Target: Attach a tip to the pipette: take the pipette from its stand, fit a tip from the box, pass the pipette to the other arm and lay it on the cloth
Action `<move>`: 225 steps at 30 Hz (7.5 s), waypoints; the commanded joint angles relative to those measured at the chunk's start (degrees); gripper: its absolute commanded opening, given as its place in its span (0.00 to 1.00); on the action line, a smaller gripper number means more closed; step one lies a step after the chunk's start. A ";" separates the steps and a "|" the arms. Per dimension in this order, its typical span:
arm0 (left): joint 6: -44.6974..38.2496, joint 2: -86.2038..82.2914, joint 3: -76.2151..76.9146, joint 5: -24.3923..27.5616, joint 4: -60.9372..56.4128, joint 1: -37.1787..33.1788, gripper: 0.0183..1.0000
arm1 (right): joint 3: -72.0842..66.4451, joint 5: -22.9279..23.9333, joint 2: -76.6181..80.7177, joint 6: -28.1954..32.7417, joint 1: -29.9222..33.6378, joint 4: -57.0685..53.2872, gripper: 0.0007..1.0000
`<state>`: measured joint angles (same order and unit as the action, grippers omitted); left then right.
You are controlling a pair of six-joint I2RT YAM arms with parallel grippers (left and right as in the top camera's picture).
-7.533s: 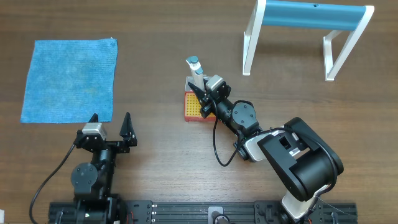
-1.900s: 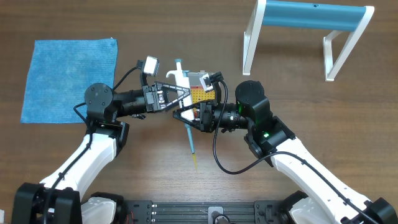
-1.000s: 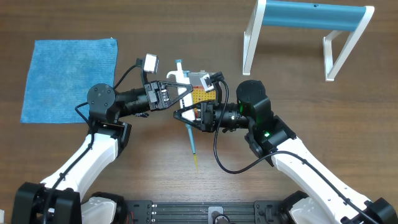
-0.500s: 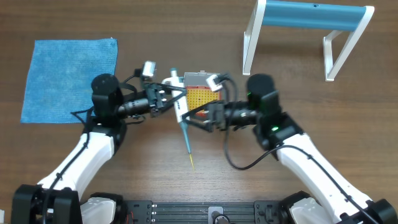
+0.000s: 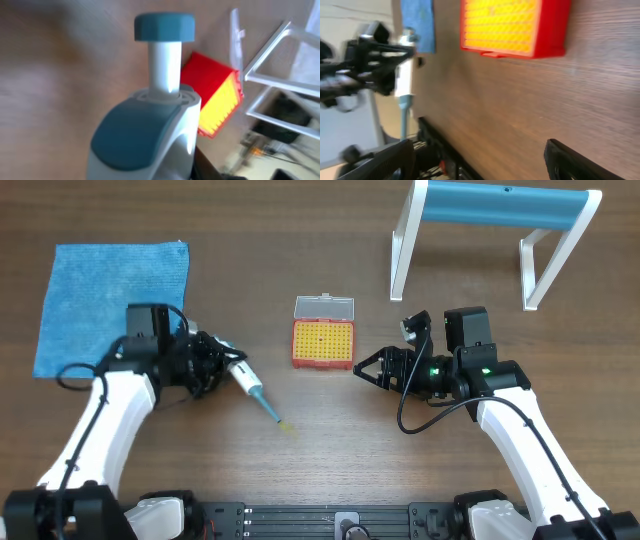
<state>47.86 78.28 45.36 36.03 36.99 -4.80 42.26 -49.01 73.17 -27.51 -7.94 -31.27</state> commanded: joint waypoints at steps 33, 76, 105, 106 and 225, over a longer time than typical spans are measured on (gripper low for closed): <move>-66.42 63.58 98.97 -40.70 33.57 -18.62 0.01 | 0.31 27.02 10.12 -29.81 -21.09 9.14 0.84; -66.31 69.22 97.35 -42.84 44.37 -15.26 0.40 | 3.39 40.09 8.72 -35.23 -20.44 3.87 0.84; -62.14 3.96 79.76 -25.97 60.35 -14.69 0.81 | -0.50 75.36 -35.63 9.64 -22.05 -1.51 0.85; -60.76 -0.50 74.77 -26.34 60.35 -14.69 0.81 | -1.62 75.36 -36.81 9.64 -22.67 -1.38 0.85; -38.01 -77.92 -45.05 -30.21 -32.85 1.86 0.94 | -14.19 81.00 -68.02 23.41 -16.72 -6.91 0.85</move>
<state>9.32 1.10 0.36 5.41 3.70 -2.81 31.51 28.45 5.52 -7.33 -29.91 -52.16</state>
